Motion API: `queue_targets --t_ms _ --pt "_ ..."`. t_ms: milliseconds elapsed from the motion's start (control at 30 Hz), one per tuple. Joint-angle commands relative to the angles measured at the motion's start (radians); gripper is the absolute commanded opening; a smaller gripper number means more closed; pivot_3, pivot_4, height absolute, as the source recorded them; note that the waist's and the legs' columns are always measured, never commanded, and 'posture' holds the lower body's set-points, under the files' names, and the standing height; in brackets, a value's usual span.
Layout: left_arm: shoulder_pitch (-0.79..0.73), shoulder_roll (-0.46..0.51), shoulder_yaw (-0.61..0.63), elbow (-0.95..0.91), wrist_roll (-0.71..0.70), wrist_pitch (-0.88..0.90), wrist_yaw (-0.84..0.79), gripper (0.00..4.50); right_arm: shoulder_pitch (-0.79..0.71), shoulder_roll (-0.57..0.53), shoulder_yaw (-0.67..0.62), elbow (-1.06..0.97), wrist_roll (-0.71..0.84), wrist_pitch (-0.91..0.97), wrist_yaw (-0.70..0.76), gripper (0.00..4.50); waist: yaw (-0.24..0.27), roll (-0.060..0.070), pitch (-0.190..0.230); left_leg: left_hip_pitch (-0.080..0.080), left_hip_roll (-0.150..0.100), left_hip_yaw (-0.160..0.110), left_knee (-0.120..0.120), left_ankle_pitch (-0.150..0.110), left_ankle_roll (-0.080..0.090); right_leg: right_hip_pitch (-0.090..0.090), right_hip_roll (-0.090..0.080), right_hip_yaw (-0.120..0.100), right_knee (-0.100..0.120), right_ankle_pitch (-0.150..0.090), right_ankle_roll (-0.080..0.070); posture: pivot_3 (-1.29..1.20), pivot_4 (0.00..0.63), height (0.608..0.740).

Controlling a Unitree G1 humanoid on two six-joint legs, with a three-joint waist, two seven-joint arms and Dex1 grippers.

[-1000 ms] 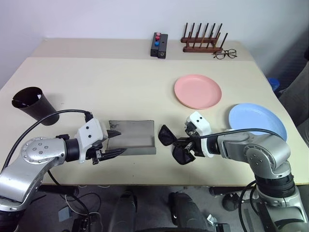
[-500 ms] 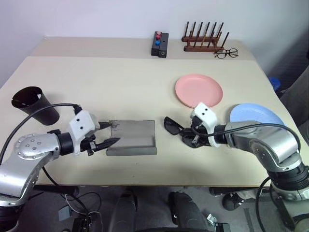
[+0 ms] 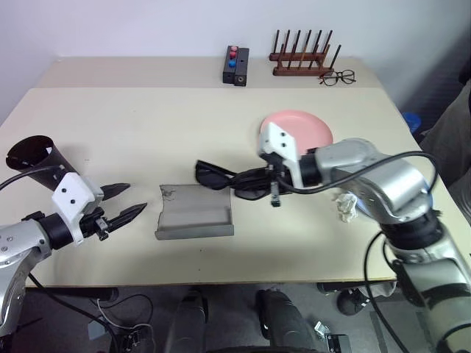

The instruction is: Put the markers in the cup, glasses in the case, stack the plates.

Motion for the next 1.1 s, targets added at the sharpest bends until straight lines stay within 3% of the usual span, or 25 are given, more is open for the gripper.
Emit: queue_targets --t_ms 33,367,867,1000,1100 --pt "0.031 -0.032 0.067 0.011 -0.041 -0.035 -0.013 2.84 -0.062 0.087 0.05 0.045 -0.016 -0.007 0.016 0.01 0.0 0.0 0.0 0.0 0.0 0.0 0.0 0.0 0.0 0.0 0.0 0.0 0.0 0.0 0.0 0.0 0.15 0.74" --pt "0.124 -0.03 0.123 -0.007 -0.057 -0.04 -0.043 2.84 -0.136 0.275 0.156 0.307 -0.089 -0.025 0.081 0.01 0.0 0.0 0.0 -0.001 0.0 0.0 0.001 0.0 0.0 -0.001 0.001 0.0 0.002 0.0 0.0 0.0 0.15 0.74" --pt "0.151 0.019 0.105 -0.037 -0.111 0.046 -0.091 2.84 -0.13 0.328 0.193 0.434 -0.175 -0.035 0.175 0.01 -0.001 0.0 0.0 -0.001 0.001 0.0 0.0 0.0 -0.001 -0.003 0.001 0.0 0.004 0.0 0.0 0.0 0.15 0.74" --pt "0.119 0.02 0.087 -0.033 -0.113 0.057 -0.077 2.84 -0.125 0.343 0.172 0.455 -0.195 -0.05 0.16 1.44 -0.001 0.0 0.0 -0.001 0.001 0.0 0.0 0.0 -0.001 -0.003 0.002 0.0 0.004 0.0 0.0 0.0 0.15 0.74" --pt "0.1 0.016 0.087 -0.04 -0.132 0.087 -0.056 2.84 -0.12 0.343 0.14 0.451 -0.222 -0.108 0.127 3.07 -0.001 0.0 0.0 -0.001 0.001 0.0 0.0 0.0 -0.001 -0.004 0.002 0.0 0.004 0.0 0.0 0.0 0.15 0.74"
